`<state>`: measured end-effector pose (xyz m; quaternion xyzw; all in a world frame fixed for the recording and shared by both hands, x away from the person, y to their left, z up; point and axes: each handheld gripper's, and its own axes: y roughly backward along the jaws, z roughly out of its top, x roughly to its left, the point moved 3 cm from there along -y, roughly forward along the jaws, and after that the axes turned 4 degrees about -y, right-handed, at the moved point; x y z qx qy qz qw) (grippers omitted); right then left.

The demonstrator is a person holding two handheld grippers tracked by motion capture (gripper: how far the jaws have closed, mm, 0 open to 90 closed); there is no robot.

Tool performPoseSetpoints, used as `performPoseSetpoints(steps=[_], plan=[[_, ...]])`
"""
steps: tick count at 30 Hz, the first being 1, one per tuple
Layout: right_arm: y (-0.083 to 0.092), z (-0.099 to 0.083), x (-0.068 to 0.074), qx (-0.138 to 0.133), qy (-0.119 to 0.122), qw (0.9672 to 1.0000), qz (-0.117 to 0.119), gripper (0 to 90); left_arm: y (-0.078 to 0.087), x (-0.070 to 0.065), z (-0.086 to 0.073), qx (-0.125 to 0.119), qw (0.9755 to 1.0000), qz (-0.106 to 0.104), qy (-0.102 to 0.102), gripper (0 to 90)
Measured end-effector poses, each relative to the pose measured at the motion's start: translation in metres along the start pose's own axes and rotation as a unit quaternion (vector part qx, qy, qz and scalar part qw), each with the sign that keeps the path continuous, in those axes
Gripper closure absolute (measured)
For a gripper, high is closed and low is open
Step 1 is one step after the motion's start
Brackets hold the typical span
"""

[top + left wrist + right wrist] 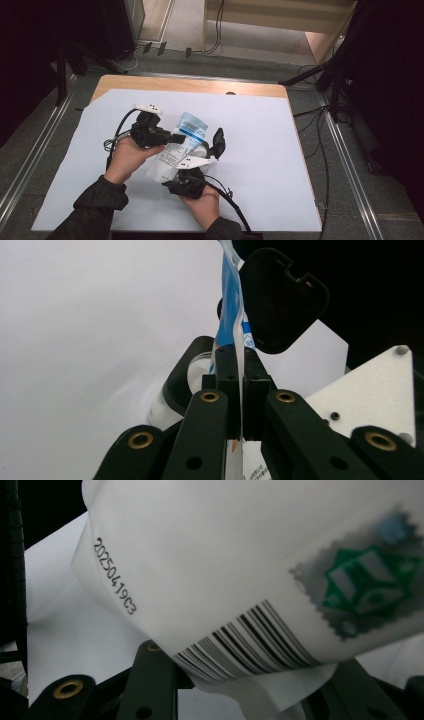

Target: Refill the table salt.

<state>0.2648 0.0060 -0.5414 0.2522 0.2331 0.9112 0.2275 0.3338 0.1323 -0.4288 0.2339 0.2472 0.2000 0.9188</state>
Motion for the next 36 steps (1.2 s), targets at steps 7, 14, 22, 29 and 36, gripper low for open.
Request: performPoseSetpoints(steps=[7, 14, 22, 29, 36], plan=[[0.003, 0.002, 0.001, -0.012, -0.004, 0.9999, 0.002, 63.5, 0.011, -0.004, 0.0, -0.02, 0.9997, -0.012, 0.002, 90.0], [0.007, 0.005, 0.003, -0.027, -0.007, 0.9996, 0.003, 63.7, 0.025, -0.008, 0.0, -0.036, 0.9993, -0.009, -0.009, 90.0], [0.012, 0.01, 0.005, -0.042, -0.003, 0.9991, 0.003, 63.7, 0.037, -0.016, 0.004, -0.053, 0.9982, -0.019, -0.02, 90.0], [0.017, 0.013, 0.002, -0.049, -0.005, 0.9988, 0.002, 64.3, 0.05, -0.021, 0.003, -0.049, 0.9982, -0.005, -0.034, 90.0], [0.017, 0.014, 0.008, -0.046, 0.001, 0.9988, 0.014, 63.0, 0.06, -0.023, 0.001, -0.049, 0.9982, -0.007, -0.034, 90.0]])
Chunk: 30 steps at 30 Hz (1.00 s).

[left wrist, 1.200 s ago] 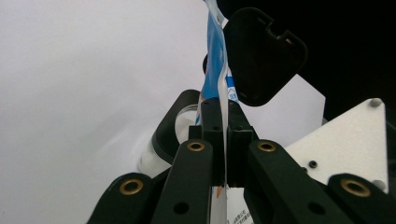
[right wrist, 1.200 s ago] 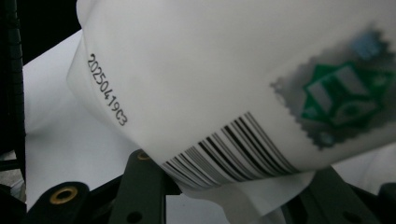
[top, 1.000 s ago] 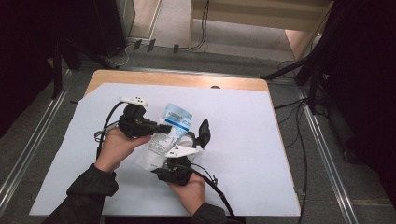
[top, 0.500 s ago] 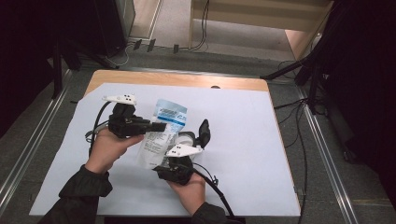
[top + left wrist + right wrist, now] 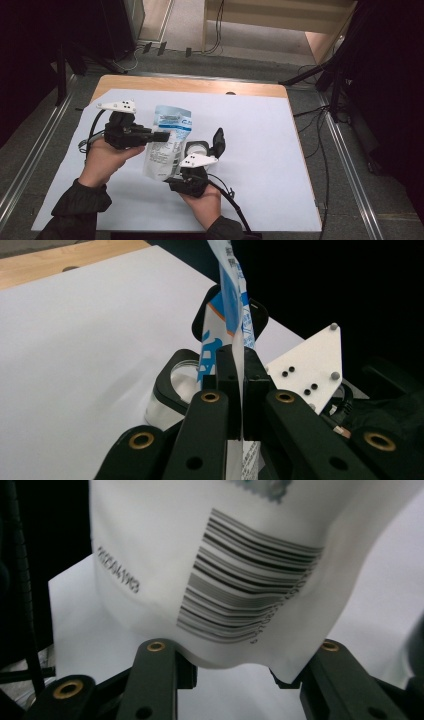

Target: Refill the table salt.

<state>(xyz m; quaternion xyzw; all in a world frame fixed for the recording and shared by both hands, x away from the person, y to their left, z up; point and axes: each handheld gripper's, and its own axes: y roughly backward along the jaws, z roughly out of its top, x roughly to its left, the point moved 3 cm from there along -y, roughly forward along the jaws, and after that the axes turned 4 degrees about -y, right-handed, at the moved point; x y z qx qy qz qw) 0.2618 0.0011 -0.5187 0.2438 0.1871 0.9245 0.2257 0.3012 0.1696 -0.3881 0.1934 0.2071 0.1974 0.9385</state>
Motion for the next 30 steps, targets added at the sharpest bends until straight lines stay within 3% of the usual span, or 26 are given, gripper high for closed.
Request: performPoseSetpoints(steps=[9, 16, 25, 30], plan=[[-0.005, -0.001, 0.007, 0.024, 0.02, 0.9994, 0.013, 57.2, 0.01, -0.005, 0.0, -0.013, 0.9998, -0.012, 0.004, 90.0], [-0.001, -0.003, 0.01, 0.039, 0.034, 0.9986, 0.008, 54.9, 0.023, -0.002, 0.001, -0.032, 0.9995, 0.005, 0.005, 90.0], [0.033, -0.006, 0.001, 0.054, 0.042, 0.9976, 0.004, 54.8, 0.033, 0.013, -0.005, -0.034, 0.9982, 0.048, 0.009, 90.0], [0.055, -0.013, -0.015, 0.06, 0.035, 0.9976, 0.001, 54.9, 0.036, 0.022, -0.009, -0.036, 0.9971, 0.067, 0.012, 90.0]])
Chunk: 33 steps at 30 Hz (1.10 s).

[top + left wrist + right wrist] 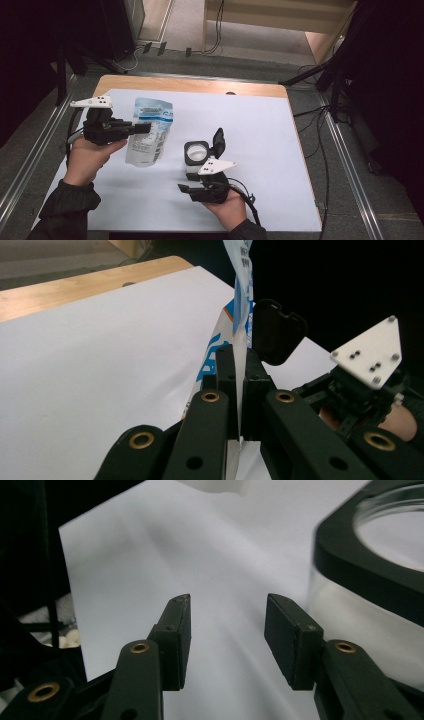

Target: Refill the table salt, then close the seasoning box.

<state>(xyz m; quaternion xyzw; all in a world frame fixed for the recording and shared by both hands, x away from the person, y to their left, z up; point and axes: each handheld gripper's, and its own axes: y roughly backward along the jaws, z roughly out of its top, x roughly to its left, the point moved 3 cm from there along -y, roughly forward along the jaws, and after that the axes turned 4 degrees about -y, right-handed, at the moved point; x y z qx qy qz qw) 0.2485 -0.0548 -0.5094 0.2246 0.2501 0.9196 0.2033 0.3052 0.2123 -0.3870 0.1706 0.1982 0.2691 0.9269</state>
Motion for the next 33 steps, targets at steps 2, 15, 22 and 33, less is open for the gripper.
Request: performPoseSetpoints(steps=[2, 15, 22, 33], plan=[[0.007, 0.001, -0.005, -0.008, -0.014, 0.9998, 0.007, 54.8, 0.0, 0.003, -0.001, 0.002, 0.9999, 0.01, -0.003, 90.0], [0.04, -0.005, -0.022, -0.016, -0.01, 0.9997, -0.016, 55.1, -0.001, 0.027, -0.007, 0.0, 0.9992, 0.037, 0.015, 90.0], [0.044, -0.005, -0.032, -0.017, -0.026, 0.9993, -0.021, 55.6, -0.009, 0.043, -0.009, 0.003, 0.9985, 0.05, 0.021, 90.0], [0.051, -0.009, -0.043, -0.024, -0.045, 0.9981, -0.034, 54.5, -0.027, 0.071, -0.011, -0.003, 0.9962, 0.081, 0.033, 90.0]])
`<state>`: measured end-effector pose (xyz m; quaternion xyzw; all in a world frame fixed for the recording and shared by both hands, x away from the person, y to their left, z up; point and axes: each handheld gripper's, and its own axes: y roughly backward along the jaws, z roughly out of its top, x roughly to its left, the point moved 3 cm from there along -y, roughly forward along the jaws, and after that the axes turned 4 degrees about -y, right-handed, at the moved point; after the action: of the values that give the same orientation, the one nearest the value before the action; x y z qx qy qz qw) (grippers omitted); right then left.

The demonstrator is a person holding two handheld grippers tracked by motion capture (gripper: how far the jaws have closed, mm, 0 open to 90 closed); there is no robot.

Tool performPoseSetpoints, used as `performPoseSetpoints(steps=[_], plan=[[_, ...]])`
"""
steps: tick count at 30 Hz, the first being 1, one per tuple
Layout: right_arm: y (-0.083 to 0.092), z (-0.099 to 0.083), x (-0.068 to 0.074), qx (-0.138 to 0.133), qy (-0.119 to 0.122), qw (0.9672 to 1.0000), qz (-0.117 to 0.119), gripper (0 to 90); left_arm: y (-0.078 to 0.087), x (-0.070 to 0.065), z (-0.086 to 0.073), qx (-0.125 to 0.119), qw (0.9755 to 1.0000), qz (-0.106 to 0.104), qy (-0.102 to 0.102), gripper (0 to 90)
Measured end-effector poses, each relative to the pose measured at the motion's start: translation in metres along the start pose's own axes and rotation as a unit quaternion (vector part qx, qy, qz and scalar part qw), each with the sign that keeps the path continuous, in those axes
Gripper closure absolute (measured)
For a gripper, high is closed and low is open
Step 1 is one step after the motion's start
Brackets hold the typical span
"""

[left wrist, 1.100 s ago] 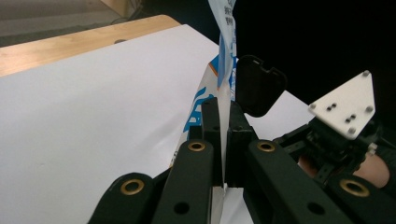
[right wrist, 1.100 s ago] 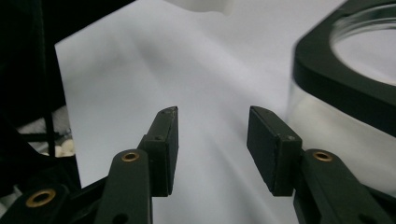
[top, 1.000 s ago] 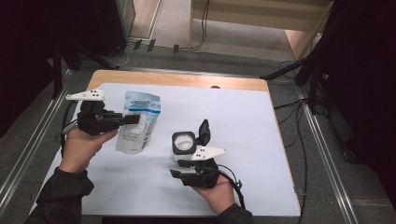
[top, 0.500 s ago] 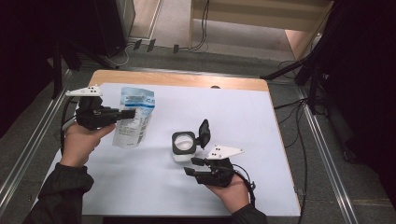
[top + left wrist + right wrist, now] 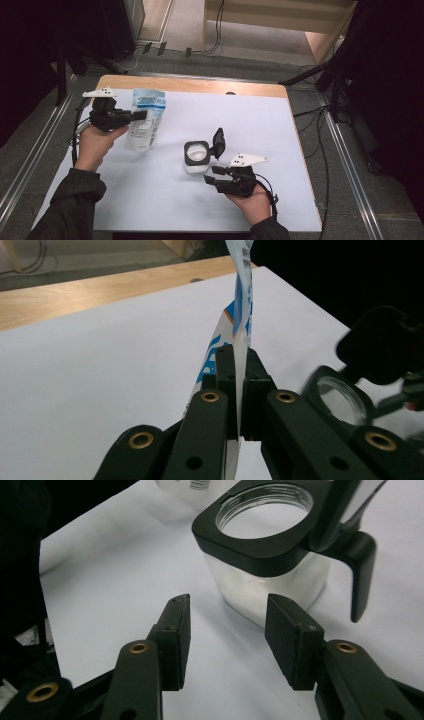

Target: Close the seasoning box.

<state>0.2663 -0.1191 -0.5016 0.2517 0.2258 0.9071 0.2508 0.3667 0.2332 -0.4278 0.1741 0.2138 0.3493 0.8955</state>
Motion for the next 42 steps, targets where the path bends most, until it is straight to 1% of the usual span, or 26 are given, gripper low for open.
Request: performPoseSetpoints(steps=[1, 3, 6, 7, 9, 10, 11, 14, 16, 17, 18, 20, 21, 23, 25, 26, 29, 31, 32, 33, 34, 35, 36, 38, 40, 42], plan=[[0.001, 0.0, -0.001, -0.001, -0.001, 1.0, -0.002, 54.4, -0.004, 0.004, 0.0, -0.002, 1.0, 0.008, 0.001, 90.0], [0.003, 0.001, -0.004, -0.005, -0.003, 1.0, -0.008, 54.5, -0.009, 0.008, -0.001, -0.007, 0.9999, 0.013, 0.001, 90.0], [0.006, 0.0, -0.009, -0.004, -0.011, 0.9998, -0.015, 54.7, -0.016, 0.013, -0.005, 0.004, 0.9997, 0.023, -0.012, 90.0], [0.006, 0.0, -0.011, -0.006, -0.011, 0.9998, -0.017, 54.7, -0.017, 0.013, -0.007, 0.003, 0.9997, 0.023, -0.011, 90.0], [0.007, 0.001, -0.014, -0.003, -0.013, 0.9996, -0.023, 55.1, -0.015, 0.016, -0.008, -0.007, 0.9998, 0.017, -0.009, 90.0], [0.008, 0.001, -0.016, -0.004, -0.012, 0.9996, -0.024, 55.2, -0.014, 0.017, -0.009, -0.006, 0.9997, 0.022, -0.011, 90.0], [0.008, 0.001, -0.018, -0.002, -0.018, 0.9995, -0.026, 55.3, -0.013, 0.017, -0.01, -0.006, 0.9997, 0.021, -0.011, 90.0], [0.009, 0.002, -0.022, -0.006, -0.021, 0.9993, -0.029, 55.3, -0.009, 0.017, -0.014, -0.008, 0.9996, 0.024, -0.009, 90.0], [0.012, 0.004, -0.024, -0.012, -0.022, 0.9992, -0.03, 56.3, -0.005, 0.017, -0.017, -0.002, 0.9997, 0.022, -0.009, 90.0], [0.013, 0.005, -0.025, -0.014, -0.022, 0.9992, -0.031, 56.7, -0.004, 0.017, -0.018, -0.003, 0.9996, 0.026, -0.013, 90.0], [0.014, 0.006, -0.026, -0.017, -0.024, 0.999, -0.032, 56.9, -0.002, 0.016, -0.02, -0.005, 0.9996, 0.025, -0.011, 90.0], [0.015, 0.008, -0.029, -0.019, -0.03, 0.9989, -0.032, 57.1, 0.001, 0.016, -0.023, -0.002, 0.9996, 0.027, -0.011, 89.7], [0.016, 0.008, -0.03, -0.017, -0.031, 0.9989, -0.031, 57.4, 0.003, 0.016, -0.025, -0.002, 0.9996, 0.028, -0.008, 89.5], [0.017, 0.009, -0.035, -0.018, -0.031, 0.9986, -0.039, 58.0, 0.008, 0.017, -0.029, 0.002, 0.9997, 0.026, 0.0, 89.0], [0.018, 0.01, -0.039, -0.018, -0.037, 0.9982, -0.043, 58.1, 0.012, 0.016, -0.033, 0.004, 0.9995, 0.031, 0.0, 87.9], [0.019, 0.011, -0.04, -0.02, -0.038, 0.9981, -0.045, 58.4, 0.014, 0.016, -0.036, 0.004, 0.9997, 0.025, 0.001, 87.3], [0.021, 0.014, -0.045, -0.023, -0.037, 0.9977, -0.051, 59.9, 0.019, 0.017, -0.042, 0.008, 0.9997, 0.023, 0.004, 85.9], [0.021, 0.016, -0.047, -0.026, -0.039, 0.9975, -0.054, 62.3, 0.018, 0.016, -0.042, 0.004, 0.9997, 0.023, 0.005, 85.4], [0.021, 0.017, -0.048, -0.026, -0.043, 0.9974, -0.052, 62.9, 0.019, 0.016, -0.043, 0.005, 0.9997, 0.022, -0.001, 85.5], [0.021, 0.018, -0.049, -0.027, -0.043, 0.9972, -0.055, 64.3, 0.018, 0.015, -0.044, 0.007, 0.9998, 0.019, 0.002, 85.1], [0.021, 0.019, -0.05, -0.027, -0.042, 0.9973, -0.054, 65.5, 0.018, 0.014, -0.044, 0.008, 0.9998, 0.02, -0.003, 84.2], [0.021, 0.019, -0.051, -0.028, -0.043, 0.9972, -0.054, 67.5, 0.019, 0.014, -0.045, 0.007, 0.9998, 0.02, -0.001, 83.3], [0.021, 0.02, -0.051, -0.029, -0.046, 0.9971, -0.054, 69.9, 0.019, 0.014, -0.045, 0.008, 0.9998, 0.02, -0.001, 80.9], [0.021, 0.022, -0.051, -0.028, -0.045, 0.9971, -0.054, 73.1, 0.02, 0.015, -0.046, 0.008, 0.9996, 0.025, 0.006, 77.2], [0.02, 0.025, -0.051, -0.032, -0.048, 0.9972, -0.048, 78.0, 0.02, 0.014, -0.047, 0.008, 0.9996, 0.025, 0.009, 75.2], [0.019, 0.028, -0.049, -0.031, -0.047, 0.9974, -0.044, 84.0, 0.02, 0.013, -0.048, 0.013, 0.9995, 0.03, 0.003, 71.4]])
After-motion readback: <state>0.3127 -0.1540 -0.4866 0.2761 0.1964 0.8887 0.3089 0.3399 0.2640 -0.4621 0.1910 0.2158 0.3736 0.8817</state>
